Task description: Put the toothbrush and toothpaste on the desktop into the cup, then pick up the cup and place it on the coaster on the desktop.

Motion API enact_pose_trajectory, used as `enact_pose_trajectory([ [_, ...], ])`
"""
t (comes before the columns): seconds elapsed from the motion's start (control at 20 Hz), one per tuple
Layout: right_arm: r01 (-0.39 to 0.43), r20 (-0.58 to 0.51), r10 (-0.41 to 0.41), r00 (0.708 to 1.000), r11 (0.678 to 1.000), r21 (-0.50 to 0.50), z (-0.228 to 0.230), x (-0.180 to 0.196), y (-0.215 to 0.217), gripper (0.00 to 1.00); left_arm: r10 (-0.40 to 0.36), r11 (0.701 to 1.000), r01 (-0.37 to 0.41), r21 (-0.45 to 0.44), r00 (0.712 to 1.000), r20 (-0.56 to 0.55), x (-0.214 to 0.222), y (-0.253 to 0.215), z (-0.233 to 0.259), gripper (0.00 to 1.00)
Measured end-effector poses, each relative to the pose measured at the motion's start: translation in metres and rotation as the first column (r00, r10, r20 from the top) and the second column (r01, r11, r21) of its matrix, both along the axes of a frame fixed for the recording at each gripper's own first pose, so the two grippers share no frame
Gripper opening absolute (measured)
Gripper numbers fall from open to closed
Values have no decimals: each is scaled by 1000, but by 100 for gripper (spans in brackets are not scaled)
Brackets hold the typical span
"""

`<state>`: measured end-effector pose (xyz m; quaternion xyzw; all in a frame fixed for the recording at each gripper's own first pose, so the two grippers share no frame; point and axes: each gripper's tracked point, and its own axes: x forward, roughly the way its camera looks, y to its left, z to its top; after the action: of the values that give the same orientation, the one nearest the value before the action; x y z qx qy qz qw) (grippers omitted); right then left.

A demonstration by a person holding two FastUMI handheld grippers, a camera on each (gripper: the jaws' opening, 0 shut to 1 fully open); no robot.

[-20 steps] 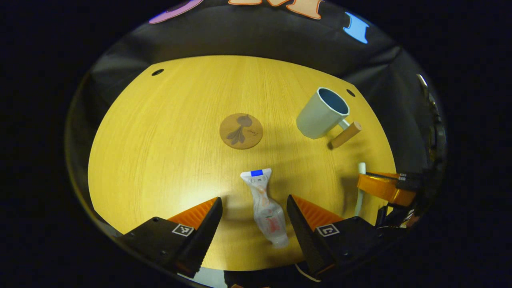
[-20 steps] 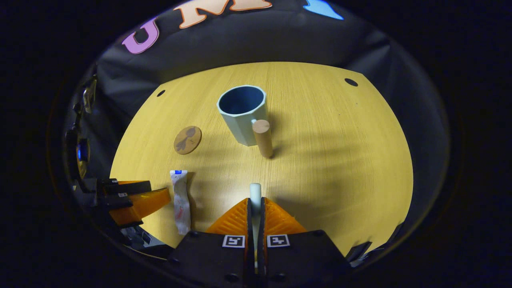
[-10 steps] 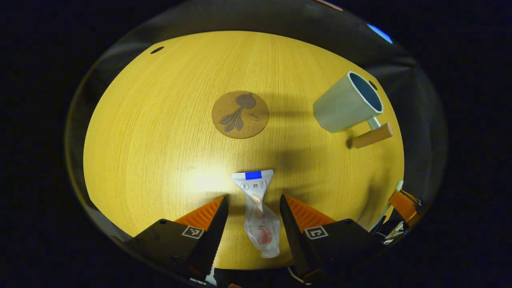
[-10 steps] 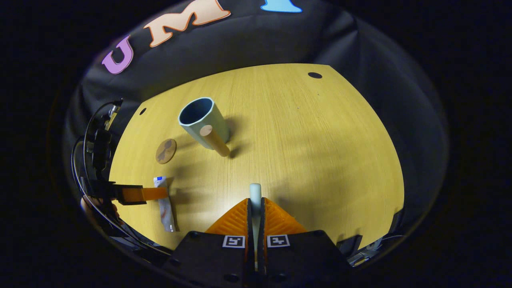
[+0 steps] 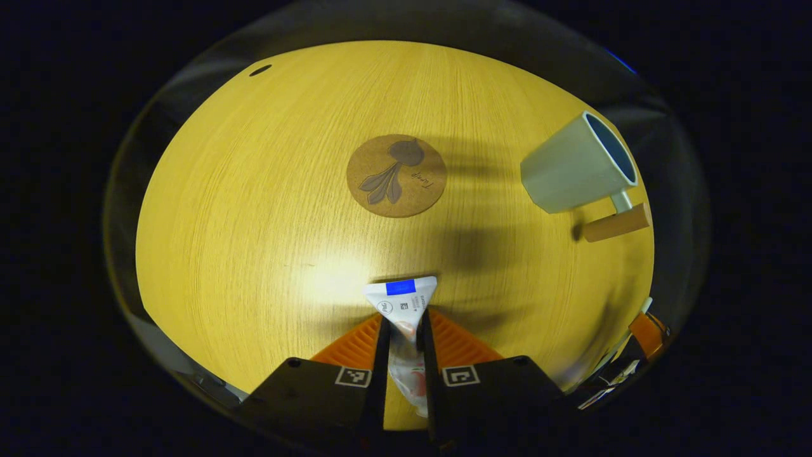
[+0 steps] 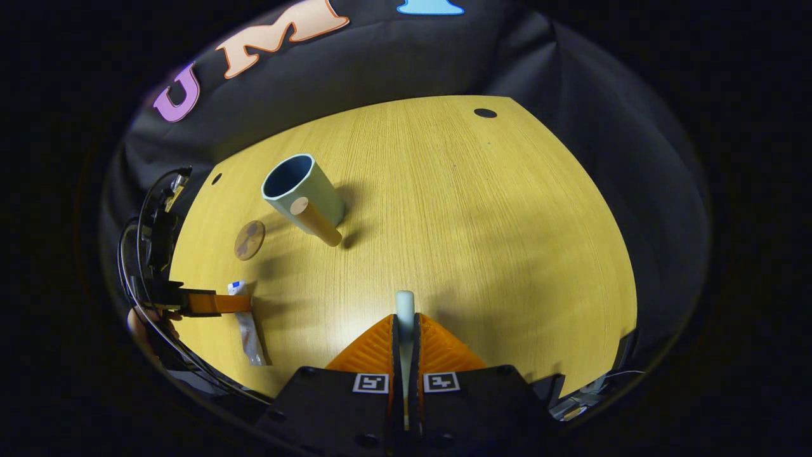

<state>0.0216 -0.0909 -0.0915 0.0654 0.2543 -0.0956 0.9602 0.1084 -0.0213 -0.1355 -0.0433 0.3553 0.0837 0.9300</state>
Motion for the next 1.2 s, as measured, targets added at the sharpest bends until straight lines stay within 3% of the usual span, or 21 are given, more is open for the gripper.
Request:
enact_pose_trajectory([
  [0.05, -1, 4, 1, 1000, 1000, 2, 1, 1, 0, 6, -10, 1000, 10, 3, 1000, 3, -2, 2, 2, 18],
  [0.35, 16, 30, -16, 999, 1000, 5, 8, 8, -3, 6, -10, 997, 17, -74, 995, 95, -3, -3, 6, 6],
  [0.65, 41, 167, -42, 985, 999, 9, 49, 25, -7, 6, 9, 981, 27, -190, 983, 184, -3, -7, 14, 4],
  [0.75, 51, 242, -49, 969, 999, -2, 76, 33, -8, 6, 16, 984, 22, -176, 976, 216, -9, -10, 20, 5],
  [1.0, 27, 454, -6, 891, 999, -39, 150, 51, 9, 5, 6, 993, 34, -112, 940, 341, -17, -15, 54, 5],
  [1.2, -36, 634, 91, 768, 994, -99, 213, 59, 41, 5, 6, 998, 21, -53, 884, 467, -21, -14, 91, 4],
])
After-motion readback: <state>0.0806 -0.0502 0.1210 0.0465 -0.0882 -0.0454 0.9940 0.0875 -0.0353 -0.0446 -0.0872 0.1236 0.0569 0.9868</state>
